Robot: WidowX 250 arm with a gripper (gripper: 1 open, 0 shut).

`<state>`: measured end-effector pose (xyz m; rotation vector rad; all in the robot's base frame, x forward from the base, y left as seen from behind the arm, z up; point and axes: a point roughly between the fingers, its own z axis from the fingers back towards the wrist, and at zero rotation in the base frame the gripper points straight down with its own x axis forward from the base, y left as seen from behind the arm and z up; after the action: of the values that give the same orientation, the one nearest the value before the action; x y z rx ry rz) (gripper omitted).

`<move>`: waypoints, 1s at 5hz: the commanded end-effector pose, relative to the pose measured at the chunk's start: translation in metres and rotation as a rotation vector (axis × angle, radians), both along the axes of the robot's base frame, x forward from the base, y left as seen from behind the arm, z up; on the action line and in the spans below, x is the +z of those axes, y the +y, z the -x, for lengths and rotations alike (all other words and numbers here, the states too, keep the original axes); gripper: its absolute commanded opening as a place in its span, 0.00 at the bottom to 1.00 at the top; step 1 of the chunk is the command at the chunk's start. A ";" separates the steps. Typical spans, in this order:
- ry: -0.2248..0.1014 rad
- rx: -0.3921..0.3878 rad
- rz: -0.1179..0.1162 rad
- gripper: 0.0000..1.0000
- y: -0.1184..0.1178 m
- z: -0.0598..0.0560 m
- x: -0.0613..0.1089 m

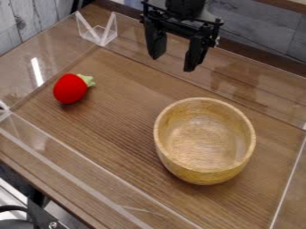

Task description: Move the red fruit to the right

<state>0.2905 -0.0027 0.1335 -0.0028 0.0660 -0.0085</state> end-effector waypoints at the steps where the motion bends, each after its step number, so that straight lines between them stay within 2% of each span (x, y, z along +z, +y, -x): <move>1: 0.025 0.009 0.002 1.00 0.003 0.005 -0.023; 2: 0.005 0.089 -0.008 1.00 0.033 0.012 -0.015; 4: -0.075 -0.034 -0.030 1.00 0.125 0.039 -0.026; 5: -0.108 -0.102 -0.040 1.00 0.156 0.047 -0.035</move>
<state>0.2402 0.1526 0.0903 0.0221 -0.0126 -0.1006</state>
